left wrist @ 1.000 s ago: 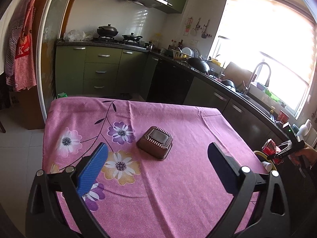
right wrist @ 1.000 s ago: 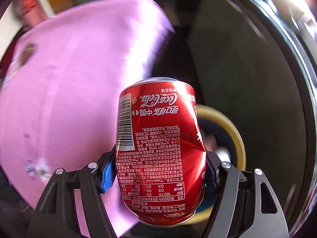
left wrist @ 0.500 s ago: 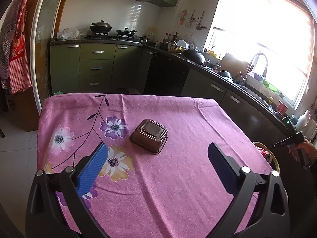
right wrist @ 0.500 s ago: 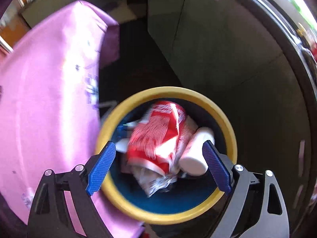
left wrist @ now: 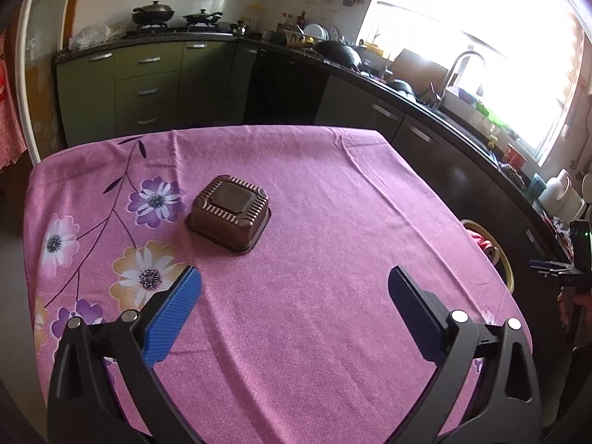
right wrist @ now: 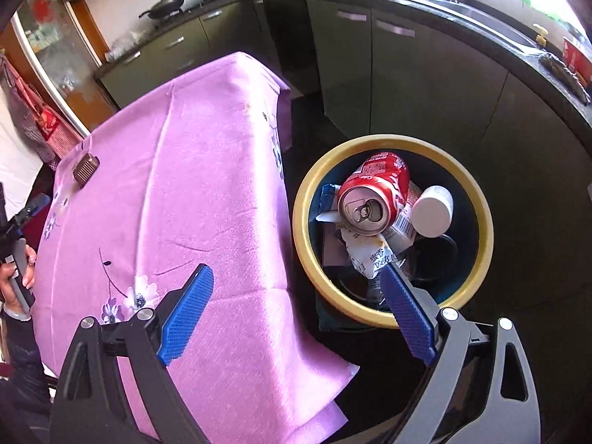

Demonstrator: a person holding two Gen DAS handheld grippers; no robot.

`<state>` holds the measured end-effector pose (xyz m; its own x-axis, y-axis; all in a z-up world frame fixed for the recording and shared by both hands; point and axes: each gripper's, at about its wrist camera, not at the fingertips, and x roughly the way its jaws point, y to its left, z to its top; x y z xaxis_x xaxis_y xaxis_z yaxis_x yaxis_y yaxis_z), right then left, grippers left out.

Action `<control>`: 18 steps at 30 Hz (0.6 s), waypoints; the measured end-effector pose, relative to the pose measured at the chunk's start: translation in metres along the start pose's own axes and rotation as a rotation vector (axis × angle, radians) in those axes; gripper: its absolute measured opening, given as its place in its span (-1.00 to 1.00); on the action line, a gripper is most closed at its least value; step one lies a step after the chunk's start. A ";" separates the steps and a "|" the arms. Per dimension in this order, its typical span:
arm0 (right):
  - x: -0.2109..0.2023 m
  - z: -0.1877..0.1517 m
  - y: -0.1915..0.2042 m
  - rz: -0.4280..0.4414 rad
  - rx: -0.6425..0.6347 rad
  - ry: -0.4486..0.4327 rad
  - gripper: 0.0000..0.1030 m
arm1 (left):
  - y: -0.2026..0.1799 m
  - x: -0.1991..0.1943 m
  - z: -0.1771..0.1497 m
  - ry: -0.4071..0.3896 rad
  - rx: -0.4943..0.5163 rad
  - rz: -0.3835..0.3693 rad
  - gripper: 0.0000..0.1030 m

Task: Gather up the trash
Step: 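Reach the left tool to the brown square box and grasp it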

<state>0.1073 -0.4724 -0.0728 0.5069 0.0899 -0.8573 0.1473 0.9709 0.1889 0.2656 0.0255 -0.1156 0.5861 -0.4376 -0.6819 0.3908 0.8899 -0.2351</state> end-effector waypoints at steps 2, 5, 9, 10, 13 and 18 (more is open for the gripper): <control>0.002 -0.003 0.004 0.024 0.010 -0.020 0.76 | -0.005 0.008 0.008 0.031 0.063 0.041 0.87; -0.001 -0.005 0.002 0.065 0.021 -0.038 0.76 | -0.005 0.021 0.026 0.045 0.155 0.126 0.87; 0.010 -0.007 0.006 0.103 0.027 -0.035 0.76 | 0.011 0.046 0.046 0.079 0.162 0.125 0.87; 0.013 -0.008 0.007 0.107 0.027 -0.031 0.76 | 0.014 0.051 0.048 0.086 0.161 0.116 0.87; 0.017 -0.010 0.008 0.116 0.029 -0.020 0.76 | 0.022 0.069 0.054 0.115 0.161 0.090 0.87; 0.018 -0.011 0.008 0.124 0.028 -0.020 0.77 | 0.023 0.084 0.052 0.144 0.185 0.094 0.65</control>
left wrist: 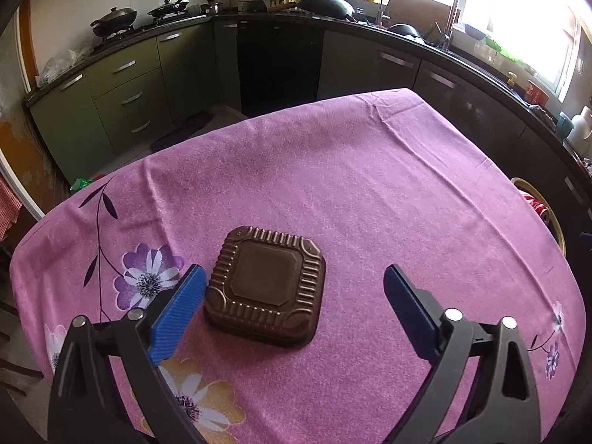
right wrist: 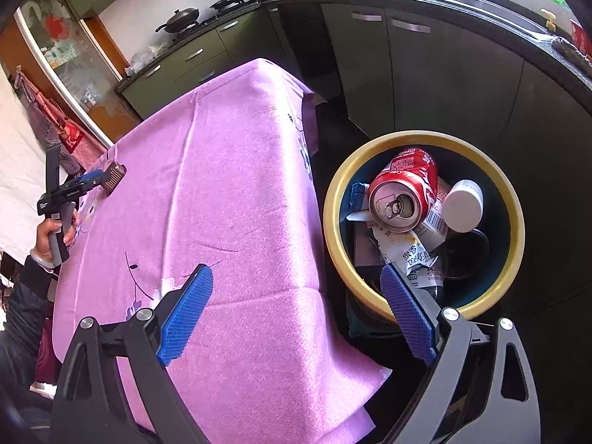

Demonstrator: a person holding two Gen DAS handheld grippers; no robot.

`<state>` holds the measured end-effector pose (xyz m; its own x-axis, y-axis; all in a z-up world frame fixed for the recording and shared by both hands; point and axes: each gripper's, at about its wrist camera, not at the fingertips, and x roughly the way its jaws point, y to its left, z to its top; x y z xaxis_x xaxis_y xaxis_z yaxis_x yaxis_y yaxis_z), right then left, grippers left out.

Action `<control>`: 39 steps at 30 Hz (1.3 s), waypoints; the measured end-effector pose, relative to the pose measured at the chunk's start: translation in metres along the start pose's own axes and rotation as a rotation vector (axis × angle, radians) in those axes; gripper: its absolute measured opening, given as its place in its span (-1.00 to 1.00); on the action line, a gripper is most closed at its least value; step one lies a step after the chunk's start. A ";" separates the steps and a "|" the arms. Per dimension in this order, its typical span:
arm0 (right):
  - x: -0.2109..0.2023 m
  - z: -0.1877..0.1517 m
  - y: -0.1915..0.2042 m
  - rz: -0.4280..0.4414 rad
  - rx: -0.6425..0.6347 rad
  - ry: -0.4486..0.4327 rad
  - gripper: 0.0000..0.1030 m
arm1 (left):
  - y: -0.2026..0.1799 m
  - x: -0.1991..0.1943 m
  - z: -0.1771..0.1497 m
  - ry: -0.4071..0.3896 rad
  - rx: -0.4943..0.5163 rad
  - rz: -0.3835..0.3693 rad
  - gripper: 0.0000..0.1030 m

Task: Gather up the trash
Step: 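Reach the left tool to the brown square box and grasp it, then carry the brown box over the bin and open the left tool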

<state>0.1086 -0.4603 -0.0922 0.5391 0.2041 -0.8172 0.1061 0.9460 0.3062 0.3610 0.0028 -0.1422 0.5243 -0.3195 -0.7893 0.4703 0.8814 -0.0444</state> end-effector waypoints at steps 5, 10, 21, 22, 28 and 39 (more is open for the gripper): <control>0.000 0.000 0.003 0.008 -0.007 0.002 0.77 | 0.006 0.010 -0.004 0.044 -0.025 -0.009 0.17; 0.001 -0.001 0.008 0.018 -0.017 0.008 0.77 | 0.005 0.012 -0.003 0.043 -0.008 0.000 0.17; -0.004 -0.005 0.010 0.018 -0.030 0.011 0.77 | 0.001 0.019 0.005 0.036 0.005 0.015 0.12; -0.004 -0.005 0.010 0.019 -0.029 0.011 0.77 | 0.000 0.018 0.004 0.033 0.000 0.007 0.11; -0.004 -0.003 0.010 0.033 -0.034 0.007 0.77 | -0.027 -0.003 -0.002 -0.008 0.033 0.015 0.11; -0.022 -0.014 -0.006 0.022 -0.010 -0.030 0.77 | -0.160 -0.060 0.006 -0.084 0.214 -0.069 0.11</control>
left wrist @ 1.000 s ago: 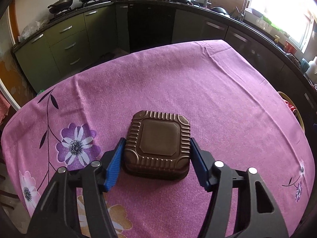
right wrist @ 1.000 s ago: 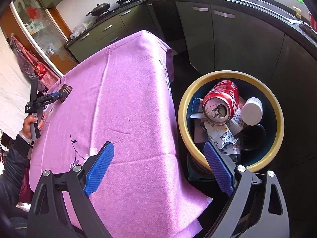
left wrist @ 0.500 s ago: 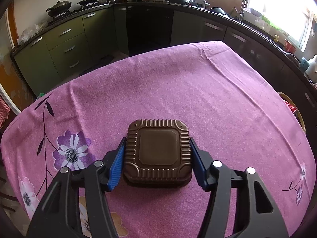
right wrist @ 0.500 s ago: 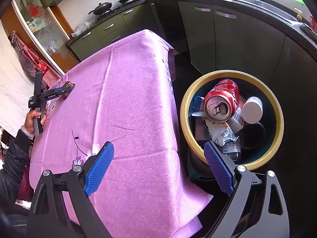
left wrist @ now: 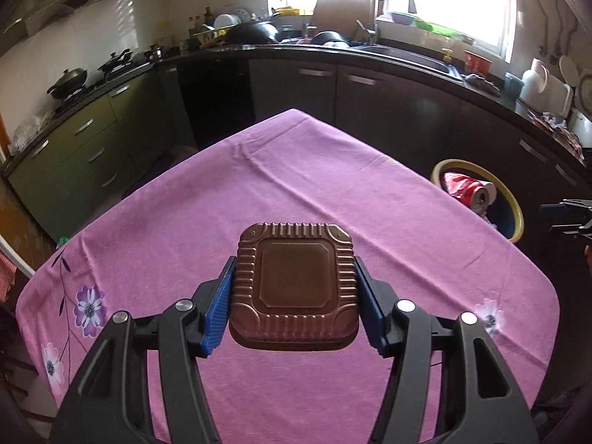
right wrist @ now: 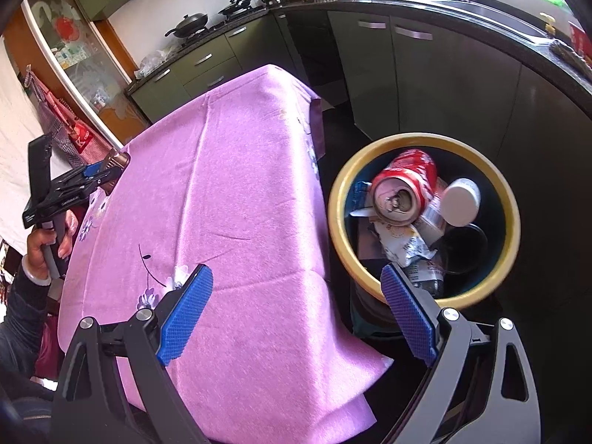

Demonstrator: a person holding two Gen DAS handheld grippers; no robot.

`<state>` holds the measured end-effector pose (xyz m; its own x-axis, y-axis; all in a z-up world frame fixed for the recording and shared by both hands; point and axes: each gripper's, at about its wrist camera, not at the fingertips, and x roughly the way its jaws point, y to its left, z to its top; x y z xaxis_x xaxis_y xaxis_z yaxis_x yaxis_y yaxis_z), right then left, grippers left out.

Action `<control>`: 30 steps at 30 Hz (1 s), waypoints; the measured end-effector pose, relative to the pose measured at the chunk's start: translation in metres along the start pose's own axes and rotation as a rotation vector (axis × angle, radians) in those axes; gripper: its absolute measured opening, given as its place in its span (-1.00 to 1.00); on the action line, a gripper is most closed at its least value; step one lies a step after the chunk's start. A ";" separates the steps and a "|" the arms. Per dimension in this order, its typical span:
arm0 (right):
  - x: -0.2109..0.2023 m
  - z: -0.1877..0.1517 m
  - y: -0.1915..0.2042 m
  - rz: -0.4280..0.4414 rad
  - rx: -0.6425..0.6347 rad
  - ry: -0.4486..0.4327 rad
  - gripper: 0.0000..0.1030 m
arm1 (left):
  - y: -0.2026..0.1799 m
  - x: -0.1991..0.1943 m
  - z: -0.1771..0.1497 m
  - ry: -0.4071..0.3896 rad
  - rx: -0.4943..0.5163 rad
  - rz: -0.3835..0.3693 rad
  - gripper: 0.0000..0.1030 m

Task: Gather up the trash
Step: 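Carry the brown box over the bin and open the left tool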

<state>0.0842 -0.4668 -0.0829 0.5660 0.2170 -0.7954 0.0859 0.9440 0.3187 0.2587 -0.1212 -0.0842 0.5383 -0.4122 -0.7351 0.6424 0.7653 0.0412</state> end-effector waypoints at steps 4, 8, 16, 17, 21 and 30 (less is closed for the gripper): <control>-0.018 -0.010 -0.019 -0.031 0.033 -0.026 0.77 | -0.062 0.007 0.024 0.005 0.062 -0.099 0.11; -0.043 -0.023 -0.047 -0.078 0.089 -0.070 0.77 | -0.131 0.020 0.045 0.004 0.155 -0.197 0.11; -0.086 -0.047 -0.098 -0.134 0.191 -0.140 0.77 | -0.257 0.066 0.083 0.039 0.288 -0.368 0.11; -0.089 -0.050 -0.102 -0.136 0.200 -0.143 0.77 | -0.269 0.073 0.087 0.044 0.296 -0.381 0.11; -0.095 -0.060 -0.118 -0.131 0.232 -0.151 0.77 | -0.316 0.104 0.097 0.066 0.359 -0.387 0.12; -0.101 -0.074 -0.136 -0.101 0.260 -0.155 0.77 | -0.366 0.158 0.099 0.087 0.479 -0.265 0.14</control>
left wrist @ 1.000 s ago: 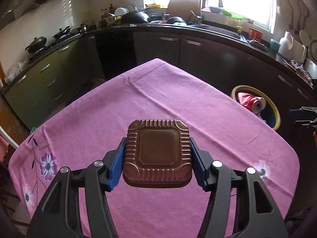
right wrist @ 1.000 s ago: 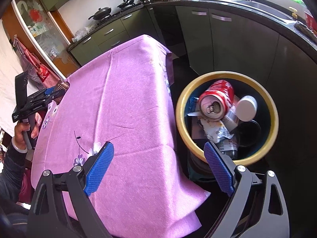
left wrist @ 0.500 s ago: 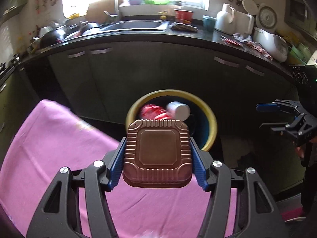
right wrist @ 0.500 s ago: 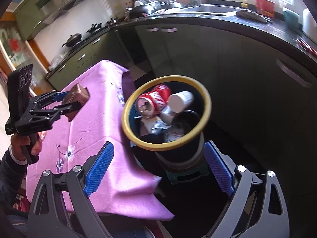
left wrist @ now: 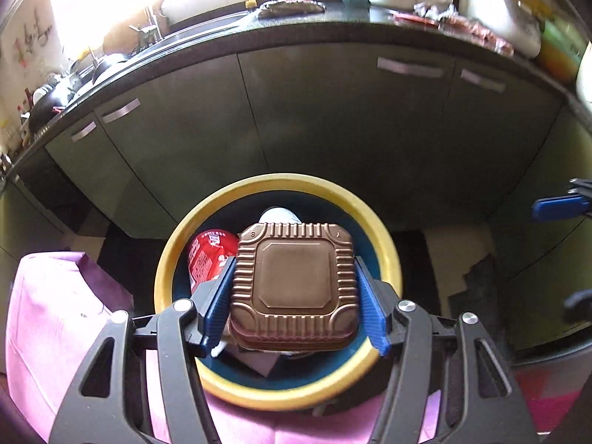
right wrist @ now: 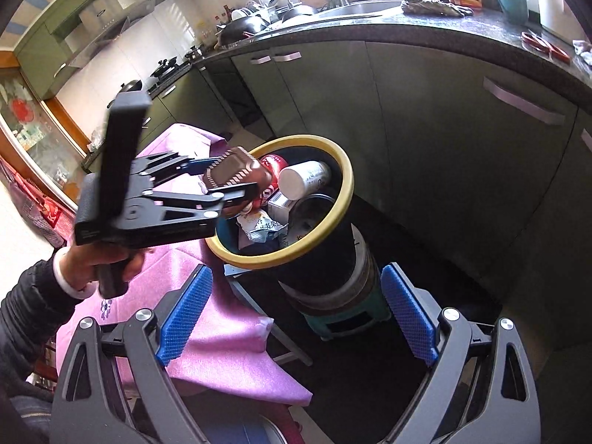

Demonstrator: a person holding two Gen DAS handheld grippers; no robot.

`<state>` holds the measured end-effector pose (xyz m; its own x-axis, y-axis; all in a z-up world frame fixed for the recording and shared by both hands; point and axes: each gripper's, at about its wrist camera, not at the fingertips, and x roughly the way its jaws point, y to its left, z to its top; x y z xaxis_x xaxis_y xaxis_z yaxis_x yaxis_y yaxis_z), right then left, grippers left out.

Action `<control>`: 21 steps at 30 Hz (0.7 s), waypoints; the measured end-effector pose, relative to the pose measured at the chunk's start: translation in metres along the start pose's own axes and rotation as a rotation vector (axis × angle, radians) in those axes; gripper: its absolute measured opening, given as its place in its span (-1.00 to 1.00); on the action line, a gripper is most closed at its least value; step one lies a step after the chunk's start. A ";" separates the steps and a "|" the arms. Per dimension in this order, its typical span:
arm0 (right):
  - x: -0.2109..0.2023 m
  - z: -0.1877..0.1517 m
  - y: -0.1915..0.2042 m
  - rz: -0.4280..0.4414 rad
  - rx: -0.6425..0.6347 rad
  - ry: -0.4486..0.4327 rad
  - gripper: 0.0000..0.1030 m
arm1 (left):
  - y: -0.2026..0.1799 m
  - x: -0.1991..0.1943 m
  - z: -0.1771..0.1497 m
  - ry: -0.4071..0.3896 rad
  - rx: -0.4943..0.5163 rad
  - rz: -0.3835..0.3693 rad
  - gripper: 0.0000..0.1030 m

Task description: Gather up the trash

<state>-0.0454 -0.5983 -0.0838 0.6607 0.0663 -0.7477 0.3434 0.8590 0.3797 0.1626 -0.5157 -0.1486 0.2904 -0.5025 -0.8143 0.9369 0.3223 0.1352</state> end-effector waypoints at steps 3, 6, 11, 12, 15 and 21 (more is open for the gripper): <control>0.001 0.001 -0.002 0.009 0.008 -0.001 0.78 | -0.002 0.007 0.002 0.006 0.016 0.017 0.27; 0.003 0.002 0.000 0.013 0.007 0.001 0.78 | 0.000 0.006 0.001 -0.012 0.016 0.036 0.48; 0.004 0.001 0.009 0.021 -0.004 0.001 0.78 | 0.017 -0.015 -0.009 -0.026 -0.044 0.033 0.53; 0.005 0.001 0.010 0.024 -0.007 0.001 0.78 | 0.022 -0.026 -0.014 -0.039 -0.071 0.029 0.53; 0.006 0.000 0.020 0.038 -0.023 0.001 0.78 | 0.041 -0.068 -0.034 -0.094 -0.164 0.044 0.64; 0.015 -0.003 0.061 0.104 -0.104 0.019 0.79 | 0.065 -0.166 -0.104 -0.191 -0.342 0.164 0.87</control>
<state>-0.0160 -0.5432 -0.0735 0.6760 0.1668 -0.7178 0.2019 0.8949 0.3980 0.1547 -0.3277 -0.0631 0.4911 -0.5516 -0.6742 0.7662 0.6417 0.0331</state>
